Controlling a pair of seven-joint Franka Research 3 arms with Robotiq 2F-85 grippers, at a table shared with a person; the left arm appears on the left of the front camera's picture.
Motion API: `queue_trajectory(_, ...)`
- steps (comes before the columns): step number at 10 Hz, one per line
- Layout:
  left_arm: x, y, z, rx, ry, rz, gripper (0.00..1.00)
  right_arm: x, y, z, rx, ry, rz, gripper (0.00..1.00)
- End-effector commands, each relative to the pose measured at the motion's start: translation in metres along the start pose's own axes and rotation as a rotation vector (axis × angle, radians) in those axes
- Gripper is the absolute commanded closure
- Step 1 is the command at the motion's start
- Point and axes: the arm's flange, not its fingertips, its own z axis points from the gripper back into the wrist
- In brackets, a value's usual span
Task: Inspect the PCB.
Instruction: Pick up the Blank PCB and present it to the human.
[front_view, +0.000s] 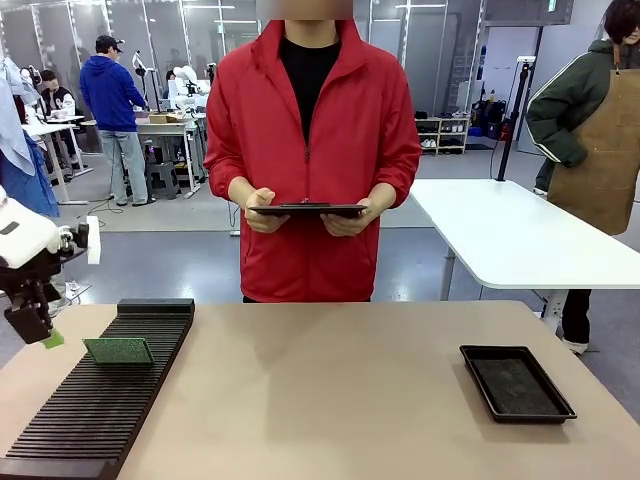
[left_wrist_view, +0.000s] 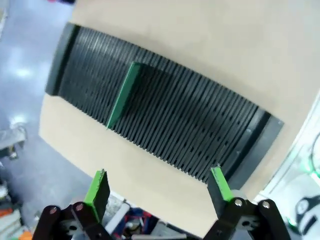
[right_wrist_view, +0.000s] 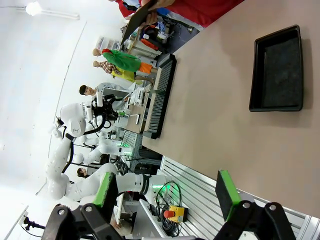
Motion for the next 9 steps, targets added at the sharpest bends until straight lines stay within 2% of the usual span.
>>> queue_trajectory(1,-0.002,0.021,-0.015,-0.031,0.044,-0.130,0.00,0.000,0.000,0.001,0.011,-0.007,0.011,0.00)
queue_trajectory(3,-0.004,0.033,-0.039,-0.002,0.045,-0.249,0.00,0.000,0.000,0.001,0.011,-0.007,0.011,0.00)
queue_trajectory(5,-0.008,0.053,-0.064,-0.032,0.030,-0.330,0.00,0.000,0.000,0.001,0.011,-0.007,0.011,0.00)
queue_trajectory(7,-0.011,0.072,-0.087,-0.005,0.086,-0.416,0.00,0.000,0.000,0.001,0.011,-0.007,0.011,0.00)
queue_trajectory(9,-0.009,0.091,-0.106,-0.004,0.034,-0.425,0.00,0.000,0.000,0.001,0.011,-0.007,0.011,0.00)
